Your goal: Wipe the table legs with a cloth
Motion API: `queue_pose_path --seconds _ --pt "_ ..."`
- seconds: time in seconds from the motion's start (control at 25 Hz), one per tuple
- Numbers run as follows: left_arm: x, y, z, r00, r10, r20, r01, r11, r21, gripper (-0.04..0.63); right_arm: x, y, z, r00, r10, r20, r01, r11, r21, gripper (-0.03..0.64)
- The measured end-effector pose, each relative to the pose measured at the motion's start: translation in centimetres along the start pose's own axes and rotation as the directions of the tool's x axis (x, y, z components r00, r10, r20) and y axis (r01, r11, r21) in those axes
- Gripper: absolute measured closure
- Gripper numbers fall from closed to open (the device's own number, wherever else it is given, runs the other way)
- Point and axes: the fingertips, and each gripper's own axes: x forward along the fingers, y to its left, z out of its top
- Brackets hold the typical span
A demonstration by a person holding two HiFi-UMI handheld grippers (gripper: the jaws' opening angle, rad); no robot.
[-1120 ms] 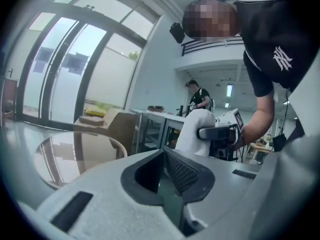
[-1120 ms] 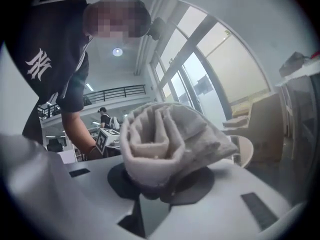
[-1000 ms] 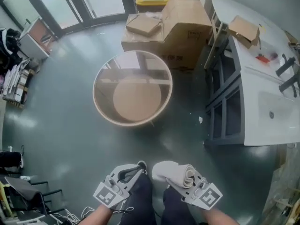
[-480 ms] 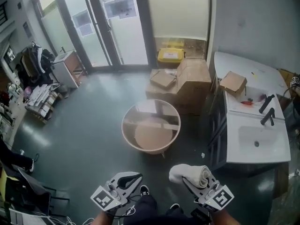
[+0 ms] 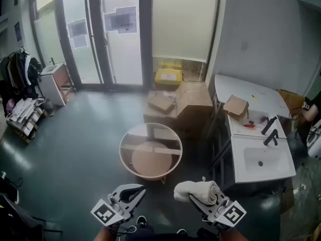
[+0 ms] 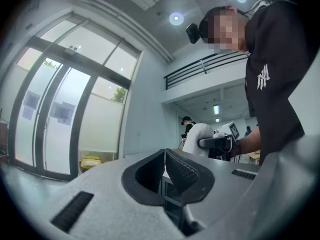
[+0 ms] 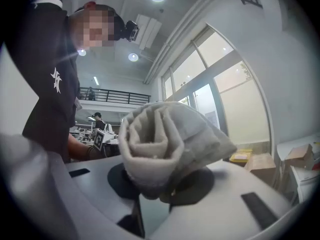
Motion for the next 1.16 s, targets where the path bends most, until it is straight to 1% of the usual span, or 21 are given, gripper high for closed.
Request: queue_pose_path --seconds 0.08,0.16,0.24,0.4,0.48,0.6,0.68,0.76,0.84,0.92,0.96,1.0,1.08,1.16 --pt "-1.4 1.6 0.9 0.999 -0.042 0.031 0.042 0.999 -0.002 0.586 2.9 1.8 0.3 1.000 -0.008 0.005 0.007 1.000 0.029 0.526" --pt "-2.5 2.9 1.0 0.994 -0.101 0.031 0.101 0.995 -0.007 0.586 5.3 3.0 1.0 0.999 -0.027 0.038 0.024 0.997 0.079 0.526" --pt "-2.7 4.1 0.9 0.984 -0.174 0.031 0.175 0.985 -0.013 0.586 7.0 3.3 1.7 0.997 -0.057 0.058 0.051 0.994 0.099 0.526" --pt "-2.6 4.7 -0.2 0.945 -0.324 0.042 0.325 0.945 -0.023 0.586 8.3 3.2 1.1 0.994 -0.107 0.001 0.106 0.993 0.055 0.526" --pt "-2.8 4.4 -1.2 0.927 -0.373 0.048 0.375 0.926 -0.044 0.586 8.1 3.1 0.8 0.989 -0.150 -0.004 0.150 0.988 0.039 0.526" --pt "-3.7 4.6 -2.3 0.900 -0.432 0.062 0.436 0.895 -0.095 0.586 8.4 3.7 0.7 0.976 -0.218 0.003 0.218 0.975 0.043 0.526" --pt "-3.6 5.2 -2.4 0.888 -0.454 0.067 0.459 0.882 -0.108 0.586 8.7 3.5 0.3 0.969 -0.247 -0.015 0.247 0.968 0.047 0.526" --pt "-2.9 5.7 -2.3 0.882 -0.467 0.063 0.471 0.876 -0.105 0.586 8.9 2.9 0.1 0.967 -0.254 -0.028 0.255 0.965 0.053 0.526" --pt "-1.5 5.8 -2.2 0.874 -0.483 0.054 0.486 0.869 -0.097 0.586 8.9 1.8 0.1 0.970 -0.241 -0.028 0.243 0.968 0.060 0.526" --pt "0.0 5.5 -2.1 0.858 -0.511 0.050 0.513 0.853 -0.096 0.586 8.9 0.4 0.3 0.976 -0.218 -0.014 0.218 0.973 0.073 0.526" --pt "0.6 5.4 -1.9 0.851 -0.522 0.061 0.525 0.844 -0.104 0.588 8.8 -0.4 0.3 0.979 -0.205 -0.007 0.205 0.975 0.083 0.526" --pt "1.3 5.4 -1.6 0.848 -0.523 0.082 0.530 0.840 -0.120 0.589 8.8 -1.2 0.2 0.981 -0.193 -0.003 0.192 0.977 0.094 0.526" --pt "2.4 5.7 -1.0 0.856 -0.502 0.123 0.516 0.842 -0.158 0.589 8.6 -2.7 -0.1 0.986 -0.168 -0.002 0.167 0.979 0.114 0.526" --pt "3.1 6.1 -0.7 0.870 -0.473 0.139 0.492 0.851 -0.183 0.589 8.7 -3.8 -0.5 0.990 -0.142 0.002 0.141 0.981 0.133 0.526"
